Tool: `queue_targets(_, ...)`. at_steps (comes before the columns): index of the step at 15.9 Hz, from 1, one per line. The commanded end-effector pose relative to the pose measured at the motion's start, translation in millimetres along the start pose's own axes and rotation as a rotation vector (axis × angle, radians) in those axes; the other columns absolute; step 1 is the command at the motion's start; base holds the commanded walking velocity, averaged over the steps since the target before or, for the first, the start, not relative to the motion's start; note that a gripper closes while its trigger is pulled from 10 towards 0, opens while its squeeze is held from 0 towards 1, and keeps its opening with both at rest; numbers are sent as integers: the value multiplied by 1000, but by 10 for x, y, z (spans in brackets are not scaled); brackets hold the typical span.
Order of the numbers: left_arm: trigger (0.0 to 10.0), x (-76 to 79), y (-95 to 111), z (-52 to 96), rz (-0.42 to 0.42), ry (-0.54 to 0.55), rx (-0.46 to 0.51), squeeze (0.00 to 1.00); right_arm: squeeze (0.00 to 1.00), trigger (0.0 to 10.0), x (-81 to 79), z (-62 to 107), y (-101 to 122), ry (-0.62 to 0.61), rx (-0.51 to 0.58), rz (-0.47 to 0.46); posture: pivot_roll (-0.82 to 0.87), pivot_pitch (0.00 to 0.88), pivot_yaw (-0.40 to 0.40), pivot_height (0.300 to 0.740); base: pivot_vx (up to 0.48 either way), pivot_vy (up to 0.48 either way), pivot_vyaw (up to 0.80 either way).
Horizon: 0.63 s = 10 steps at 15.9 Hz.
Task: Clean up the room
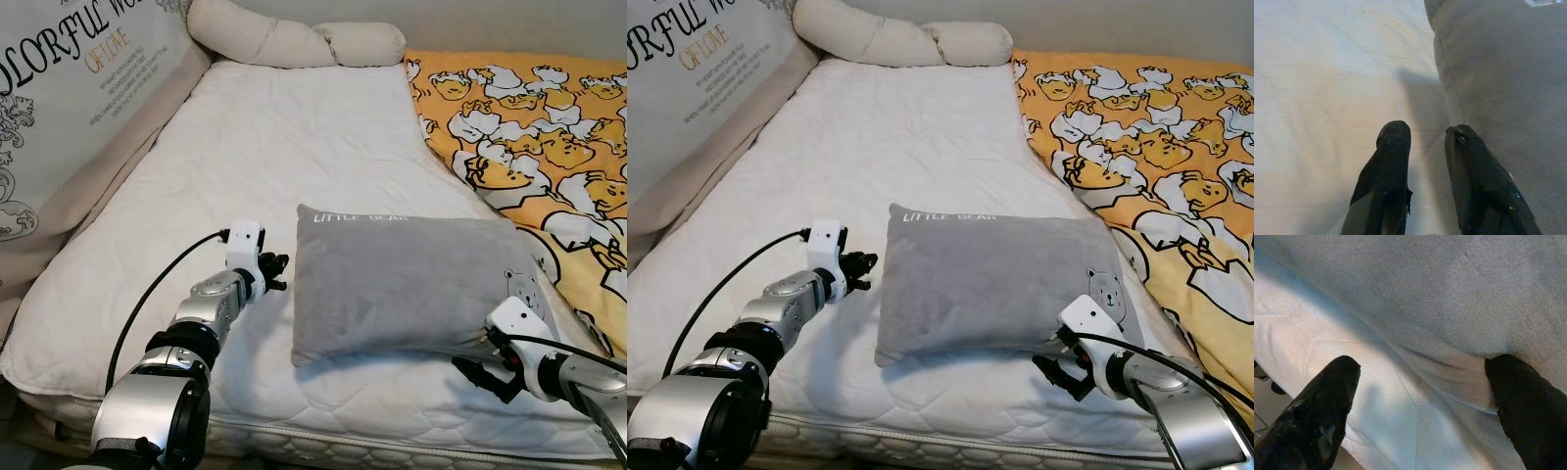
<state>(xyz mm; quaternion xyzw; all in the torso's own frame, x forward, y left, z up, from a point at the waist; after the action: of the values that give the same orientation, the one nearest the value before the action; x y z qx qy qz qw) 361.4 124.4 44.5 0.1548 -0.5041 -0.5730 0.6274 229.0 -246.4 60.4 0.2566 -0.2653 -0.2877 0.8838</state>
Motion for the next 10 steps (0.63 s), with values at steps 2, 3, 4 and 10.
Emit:
queue_targets(2,10000,32,17,-1,143,-47,24,1000,0,10000,99,32,-25,-45,-17,7,-125,0,29,740,0,0,0)
queue_targets(3,10000,50,42,-4,207,-67,38,1000,0,10000,96,32,-26,-44,-16,9,-124,0,27,740,0,0,0)
queue_targets(4,10000,79,22,-7,208,-95,17,1000,0,10000,89,31,-26,-40,-13,10,-122,0,26,740,0,0,0)
queue_targets(10,10000,296,-241,-18,203,-265,-100,1000,0,10000,47,7,-14,-21,-2,17,-128,0,21,740,0,0,0)
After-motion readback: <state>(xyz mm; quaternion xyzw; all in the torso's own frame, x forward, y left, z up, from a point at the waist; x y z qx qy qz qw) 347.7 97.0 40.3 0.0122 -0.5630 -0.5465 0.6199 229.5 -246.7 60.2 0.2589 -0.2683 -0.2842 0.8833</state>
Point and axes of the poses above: a point about 5 cm out from each wrist's last joint towards the gripper, its own z axis pointing back from the gripper into the wrist, its own y axis along the axis of the wrist's last joint, x = y × z, the point moved 2 cm from there along -z, pointing out of the wrist towards the gripper, and after that the axes turned 14 degrees about z, right-handed, at the moved point
